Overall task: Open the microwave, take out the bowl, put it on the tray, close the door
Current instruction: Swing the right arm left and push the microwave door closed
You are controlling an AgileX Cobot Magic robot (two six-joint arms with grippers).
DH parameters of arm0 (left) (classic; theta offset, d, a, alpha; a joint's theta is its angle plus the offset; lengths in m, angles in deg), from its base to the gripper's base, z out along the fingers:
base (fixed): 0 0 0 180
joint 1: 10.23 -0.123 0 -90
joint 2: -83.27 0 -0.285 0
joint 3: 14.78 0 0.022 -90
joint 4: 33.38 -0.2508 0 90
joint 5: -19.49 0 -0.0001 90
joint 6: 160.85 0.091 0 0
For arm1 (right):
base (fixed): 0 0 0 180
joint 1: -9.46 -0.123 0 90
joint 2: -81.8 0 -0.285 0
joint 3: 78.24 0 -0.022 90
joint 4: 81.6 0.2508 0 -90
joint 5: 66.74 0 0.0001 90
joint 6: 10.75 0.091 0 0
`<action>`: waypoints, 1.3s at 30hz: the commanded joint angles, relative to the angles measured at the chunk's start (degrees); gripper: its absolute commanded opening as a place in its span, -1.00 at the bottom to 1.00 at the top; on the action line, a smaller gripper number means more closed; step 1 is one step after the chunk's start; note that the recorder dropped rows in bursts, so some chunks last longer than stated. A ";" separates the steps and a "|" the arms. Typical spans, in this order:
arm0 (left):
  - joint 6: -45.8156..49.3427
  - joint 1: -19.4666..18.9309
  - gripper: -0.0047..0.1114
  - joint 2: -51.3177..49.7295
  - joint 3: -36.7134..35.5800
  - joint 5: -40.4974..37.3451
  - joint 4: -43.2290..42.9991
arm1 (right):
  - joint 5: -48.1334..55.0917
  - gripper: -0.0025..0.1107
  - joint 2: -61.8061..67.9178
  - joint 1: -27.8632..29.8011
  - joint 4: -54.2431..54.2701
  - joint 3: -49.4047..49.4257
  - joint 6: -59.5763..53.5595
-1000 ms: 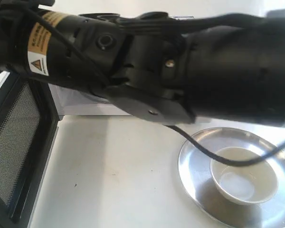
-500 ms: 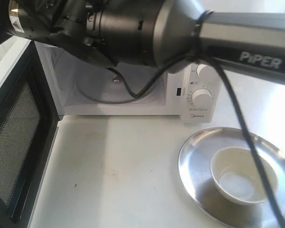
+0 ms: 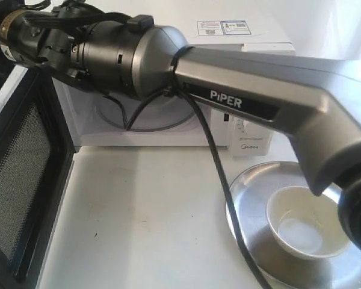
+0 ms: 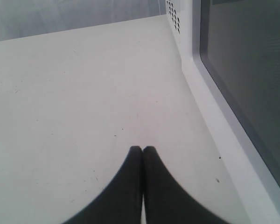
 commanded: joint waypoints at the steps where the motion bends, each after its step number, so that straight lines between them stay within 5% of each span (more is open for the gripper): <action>1: -0.38 0.05 -0.92 0.12 0.06 0.07 0.22 | -1.75 -0.96 -0.20 0.12 0.76 -3.40 2.68; 18: -0.38 0.05 -0.92 0.12 0.06 0.07 0.22 | 7.65 -0.96 3.56 -7.45 1.78 -5.86 5.53; 30: -0.38 0.05 -0.92 0.12 0.06 0.07 0.22 | 34.67 -0.96 0.29 -7.45 -5.02 -5.86 0.04; 39: -0.38 0.05 -0.92 0.12 0.06 0.07 0.22 | 64.04 -0.96 -4.44 -5.62 -27.53 -5.86 21.56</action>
